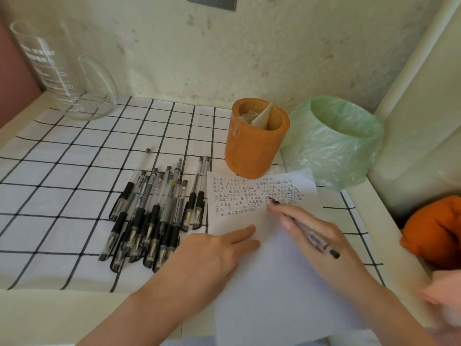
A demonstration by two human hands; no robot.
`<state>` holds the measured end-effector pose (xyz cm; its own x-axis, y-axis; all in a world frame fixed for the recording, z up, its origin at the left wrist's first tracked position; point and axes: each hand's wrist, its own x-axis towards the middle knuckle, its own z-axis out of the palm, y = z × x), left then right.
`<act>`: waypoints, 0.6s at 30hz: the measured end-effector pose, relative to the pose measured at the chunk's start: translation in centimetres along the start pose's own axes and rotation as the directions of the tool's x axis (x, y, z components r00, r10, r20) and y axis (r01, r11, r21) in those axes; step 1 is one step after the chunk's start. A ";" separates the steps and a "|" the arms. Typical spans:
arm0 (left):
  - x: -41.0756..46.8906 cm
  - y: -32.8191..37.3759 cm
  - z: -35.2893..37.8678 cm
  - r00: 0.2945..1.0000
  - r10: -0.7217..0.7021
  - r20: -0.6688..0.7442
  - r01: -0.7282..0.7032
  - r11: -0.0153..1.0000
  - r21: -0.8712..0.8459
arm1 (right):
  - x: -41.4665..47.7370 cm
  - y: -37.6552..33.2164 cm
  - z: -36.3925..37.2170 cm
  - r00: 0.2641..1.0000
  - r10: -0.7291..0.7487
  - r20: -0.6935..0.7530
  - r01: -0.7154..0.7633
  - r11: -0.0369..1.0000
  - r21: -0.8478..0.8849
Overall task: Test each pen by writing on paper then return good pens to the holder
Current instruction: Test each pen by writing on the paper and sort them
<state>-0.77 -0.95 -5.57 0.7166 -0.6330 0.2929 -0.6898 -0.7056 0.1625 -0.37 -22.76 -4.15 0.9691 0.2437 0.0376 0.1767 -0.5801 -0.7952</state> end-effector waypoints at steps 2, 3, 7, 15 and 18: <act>0.1 0.0 0.1 1.000 -0.031 0.005 0.031 1.000 -0.001 | 0.8 -1.0 0.2 0.981 -0.031 -0.190 0.069 0.979 0.192; 0.1 -0.1 0.2 0.999 -0.042 0.005 0.042 0.999 0.008 | 1.4 -1.3 0.4 0.961 -0.021 -0.277 0.096 0.961 0.260; 0.2 -0.2 0.6 0.999 -0.028 0.018 0.027 0.998 0.050 | 4.1 -1.4 0.6 0.903 0.172 -0.393 0.050 0.868 0.494; 0.4 -0.3 1.0 1.000 -0.010 0.017 0.009 0.999 0.047 | 6.4 0.0 2.4 0.867 0.284 -0.408 -0.036 0.854 0.518; 0.3 -0.3 1.1 1.000 -0.016 0.013 0.015 0.998 0.063 | 6.5 0.4 2.7 0.840 0.247 -0.484 -0.030 0.910 0.413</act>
<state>-0.26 -1.23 -6.56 0.7288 -0.6257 0.2782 -0.6709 -0.7337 0.1074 5.55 -19.35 -5.88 0.9405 -0.3147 0.1282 0.0612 -0.2144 -0.9748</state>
